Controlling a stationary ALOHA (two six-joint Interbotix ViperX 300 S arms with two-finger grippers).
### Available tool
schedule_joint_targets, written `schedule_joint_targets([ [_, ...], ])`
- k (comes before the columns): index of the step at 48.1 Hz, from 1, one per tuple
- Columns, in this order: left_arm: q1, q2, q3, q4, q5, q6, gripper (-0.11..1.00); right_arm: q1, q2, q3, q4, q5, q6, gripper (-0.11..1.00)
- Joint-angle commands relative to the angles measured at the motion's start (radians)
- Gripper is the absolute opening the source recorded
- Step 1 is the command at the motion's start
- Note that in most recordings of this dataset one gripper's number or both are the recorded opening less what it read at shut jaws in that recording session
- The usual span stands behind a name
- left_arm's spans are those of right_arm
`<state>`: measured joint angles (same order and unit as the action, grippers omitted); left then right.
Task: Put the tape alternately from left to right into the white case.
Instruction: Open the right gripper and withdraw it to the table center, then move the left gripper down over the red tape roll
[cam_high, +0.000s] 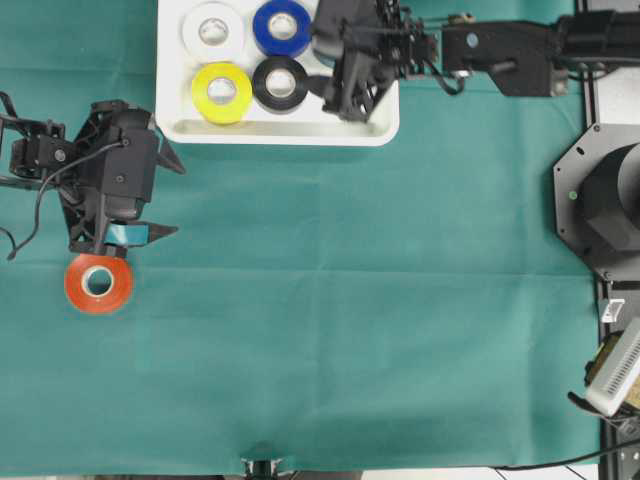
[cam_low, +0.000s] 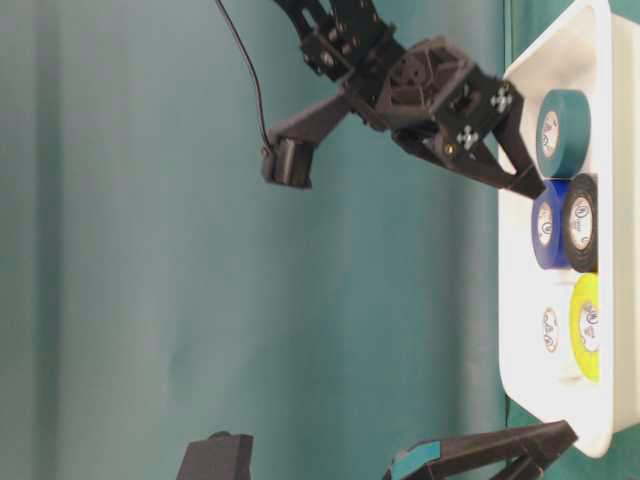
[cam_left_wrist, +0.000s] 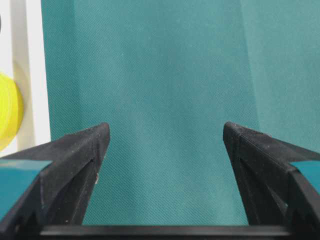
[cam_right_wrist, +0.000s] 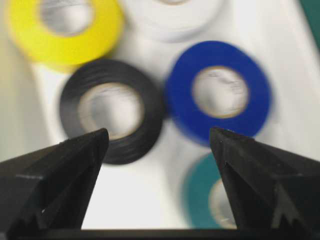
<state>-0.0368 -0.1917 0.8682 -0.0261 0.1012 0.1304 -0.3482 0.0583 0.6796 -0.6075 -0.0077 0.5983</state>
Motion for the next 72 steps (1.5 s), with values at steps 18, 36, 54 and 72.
schedule_joint_targets([
  [18, -0.002, -0.014, -0.015, 0.000, -0.008, 0.000, 1.00, 0.143, -0.117, 0.092, 0.000, -0.021, 0.002, 0.88],
  [36, -0.002, -0.015, -0.017, -0.002, -0.006, 0.000, 1.00, 0.285, -0.160, 0.172, 0.000, -0.023, 0.006, 0.88],
  [54, -0.005, -0.017, -0.017, 0.000, -0.002, 0.000, 1.00, 0.308, -0.160, 0.173, 0.000, -0.023, 0.006, 0.88],
  [72, -0.046, -0.038, -0.009, 0.000, 0.060, -0.003, 1.00, 0.308, -0.160, 0.170, 0.000, -0.023, 0.005, 0.88],
])
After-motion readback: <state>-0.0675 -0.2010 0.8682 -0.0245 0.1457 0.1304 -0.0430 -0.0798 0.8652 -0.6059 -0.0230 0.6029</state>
